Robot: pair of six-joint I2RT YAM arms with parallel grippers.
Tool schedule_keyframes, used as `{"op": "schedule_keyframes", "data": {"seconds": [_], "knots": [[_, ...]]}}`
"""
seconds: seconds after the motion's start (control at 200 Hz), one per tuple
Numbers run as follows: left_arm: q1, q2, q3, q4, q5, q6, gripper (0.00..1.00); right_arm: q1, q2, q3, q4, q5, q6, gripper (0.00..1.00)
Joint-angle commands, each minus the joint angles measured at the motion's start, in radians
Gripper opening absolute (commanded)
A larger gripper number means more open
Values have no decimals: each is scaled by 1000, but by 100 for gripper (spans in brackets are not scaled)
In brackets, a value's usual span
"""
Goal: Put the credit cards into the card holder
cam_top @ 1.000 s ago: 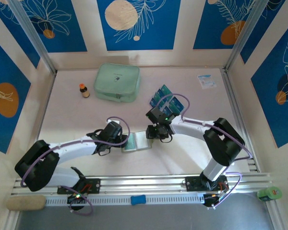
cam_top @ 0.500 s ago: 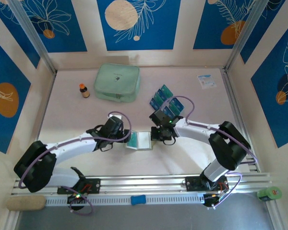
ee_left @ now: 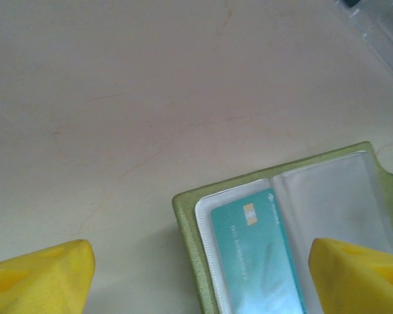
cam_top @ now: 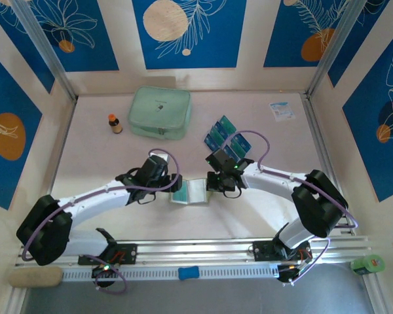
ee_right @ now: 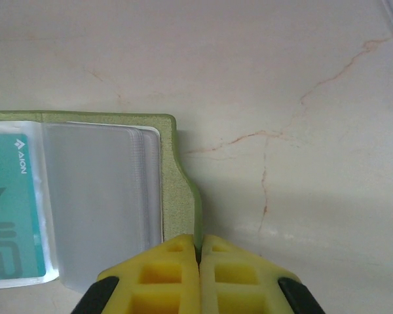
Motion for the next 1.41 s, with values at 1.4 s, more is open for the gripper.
{"op": "schedule_keyframes", "data": {"seconds": [1.4], "knots": [[-70,59,-120,242,96,-99,84,-38,-27,-115,147,-101,74,15]]}}
